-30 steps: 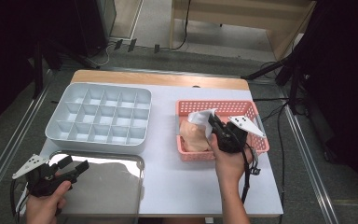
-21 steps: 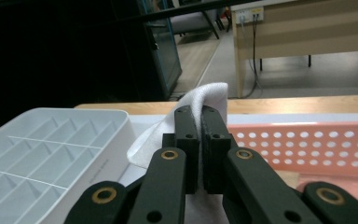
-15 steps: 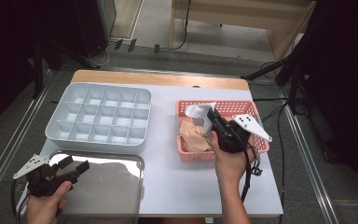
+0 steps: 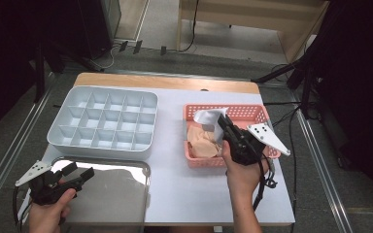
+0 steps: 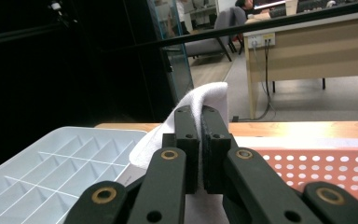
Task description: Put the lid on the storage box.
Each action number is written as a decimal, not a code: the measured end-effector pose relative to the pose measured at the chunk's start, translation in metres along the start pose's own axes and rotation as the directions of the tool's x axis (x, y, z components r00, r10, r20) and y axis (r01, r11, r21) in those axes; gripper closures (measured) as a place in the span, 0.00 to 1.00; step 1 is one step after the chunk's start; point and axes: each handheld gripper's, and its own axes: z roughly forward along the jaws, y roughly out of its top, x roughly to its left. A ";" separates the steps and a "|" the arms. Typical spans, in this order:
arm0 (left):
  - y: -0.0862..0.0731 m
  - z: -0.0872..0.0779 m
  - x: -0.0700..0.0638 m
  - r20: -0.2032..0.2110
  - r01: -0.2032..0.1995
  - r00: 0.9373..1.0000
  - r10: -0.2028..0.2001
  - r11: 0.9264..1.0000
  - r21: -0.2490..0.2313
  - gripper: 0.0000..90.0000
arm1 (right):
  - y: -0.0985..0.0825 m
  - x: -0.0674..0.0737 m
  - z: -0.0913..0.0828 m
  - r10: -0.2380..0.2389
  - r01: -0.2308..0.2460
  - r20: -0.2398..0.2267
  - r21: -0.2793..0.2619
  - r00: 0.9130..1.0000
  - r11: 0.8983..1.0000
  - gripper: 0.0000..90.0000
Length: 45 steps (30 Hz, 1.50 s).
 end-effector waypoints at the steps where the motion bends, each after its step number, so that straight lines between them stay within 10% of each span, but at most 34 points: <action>1: 0.000 0.000 0.000 0.001 -0.004 1.000 0.004 1.000 0.004 0.23 | 0.000 0.001 -0.003 0.002 -0.002 -0.005 -0.004 1.000 1.000 0.99; 25: -0.002 0.003 -0.006 0.003 -0.018 1.000 0.018 1.000 0.017 0.23 | -0.014 0.020 -0.083 0.062 -0.066 -0.132 -0.028 0.989 0.997 0.99; 45: -0.003 0.004 -0.012 0.006 -0.035 0.999 0.034 0.999 0.015 0.23 | -0.089 0.023 -0.099 0.060 -0.041 -0.158 0.119 0.986 0.992 0.99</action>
